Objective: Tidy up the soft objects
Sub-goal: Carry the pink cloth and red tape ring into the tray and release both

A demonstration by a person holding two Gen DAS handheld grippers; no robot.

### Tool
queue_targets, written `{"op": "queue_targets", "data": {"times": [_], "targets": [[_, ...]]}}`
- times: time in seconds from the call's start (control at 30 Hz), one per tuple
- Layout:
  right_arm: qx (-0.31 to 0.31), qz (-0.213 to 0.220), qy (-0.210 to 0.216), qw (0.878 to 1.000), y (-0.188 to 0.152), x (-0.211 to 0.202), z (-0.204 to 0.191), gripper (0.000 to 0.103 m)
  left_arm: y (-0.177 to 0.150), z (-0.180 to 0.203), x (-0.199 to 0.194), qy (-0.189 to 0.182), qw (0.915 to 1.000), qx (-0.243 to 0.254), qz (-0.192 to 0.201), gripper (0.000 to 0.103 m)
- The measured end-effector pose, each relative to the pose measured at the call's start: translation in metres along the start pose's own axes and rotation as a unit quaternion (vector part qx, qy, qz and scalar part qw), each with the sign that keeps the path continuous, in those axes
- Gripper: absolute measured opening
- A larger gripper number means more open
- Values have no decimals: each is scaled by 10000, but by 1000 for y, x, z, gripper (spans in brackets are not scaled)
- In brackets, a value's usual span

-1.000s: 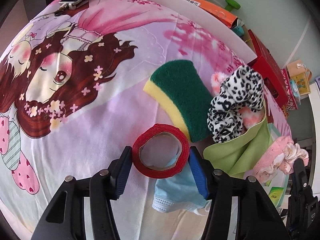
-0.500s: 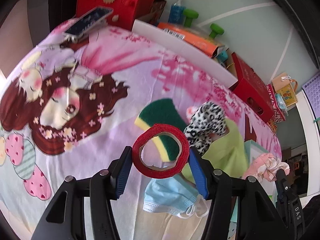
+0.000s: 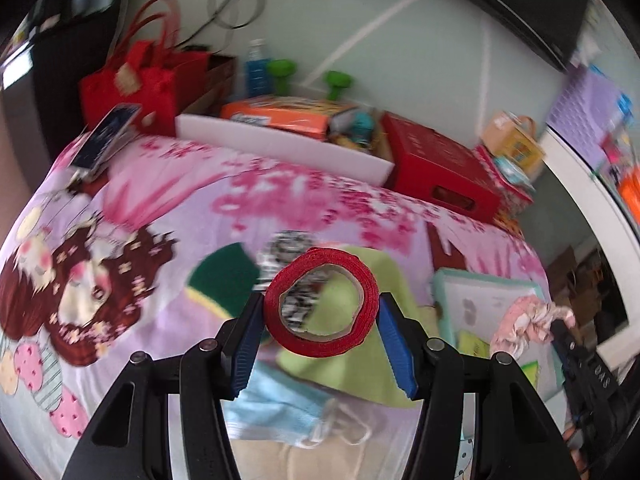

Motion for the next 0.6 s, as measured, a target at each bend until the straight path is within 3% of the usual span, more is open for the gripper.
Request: {"op": "queue_targets", "data": {"times": [0.23,0.6], "targets": [[26,122,-841,9964,10,-10,47,8,-39,76,18,-440,9947,899,-250,58],[97,332,-1476,9884,22,-27,96,9,-100,154,52,-845,9775,1847,-574,58]]}}
Point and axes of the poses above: each gripper's, at about its wrist camera, not at the fingertips, and x roughly the way its jaws point, z to its right, y to its top, the point moved 10 cm from there along x, roughly the way its jaws point, and after that the axes turned 10 degrees about -x, right-handed, at the moved point
